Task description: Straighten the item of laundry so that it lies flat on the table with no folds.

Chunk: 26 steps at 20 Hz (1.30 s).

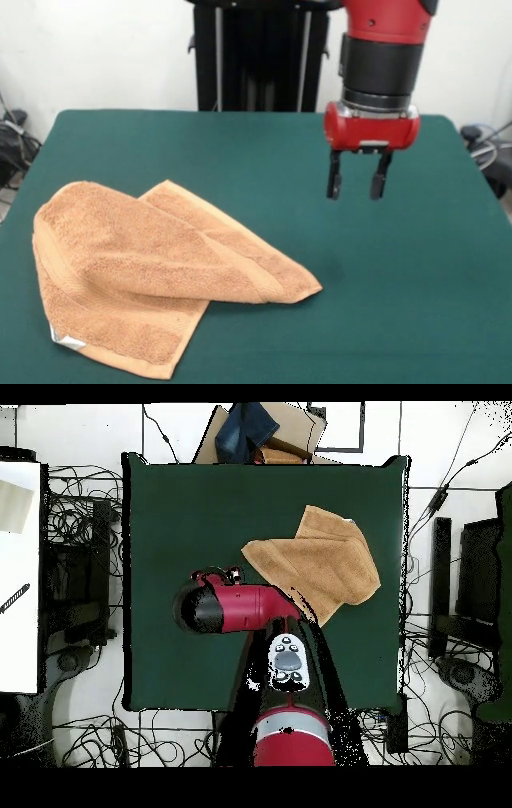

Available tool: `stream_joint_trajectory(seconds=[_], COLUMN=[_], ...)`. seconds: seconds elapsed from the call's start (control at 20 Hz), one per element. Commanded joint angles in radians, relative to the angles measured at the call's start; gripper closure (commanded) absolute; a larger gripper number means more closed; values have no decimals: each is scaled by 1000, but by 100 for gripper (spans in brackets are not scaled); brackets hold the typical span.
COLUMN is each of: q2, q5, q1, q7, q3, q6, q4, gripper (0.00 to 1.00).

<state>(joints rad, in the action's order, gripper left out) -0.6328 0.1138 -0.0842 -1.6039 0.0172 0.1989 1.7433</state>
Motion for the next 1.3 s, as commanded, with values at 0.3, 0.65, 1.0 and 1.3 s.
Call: stream_joint_trajectory(seconds=[0.3, 0.65, 1.0, 1.3], q2=[78, 104, 115, 110], q5=[-137, -167, -101, -65], q1=[104, 55, -69, -145], q7=[-335, -290, -201, -150], q3=[-89, -40, 21, 61], q6=[-120, -182, -212, -198], q4=[107, 131, 152, 152], gripper=[0, 0, 0, 0])
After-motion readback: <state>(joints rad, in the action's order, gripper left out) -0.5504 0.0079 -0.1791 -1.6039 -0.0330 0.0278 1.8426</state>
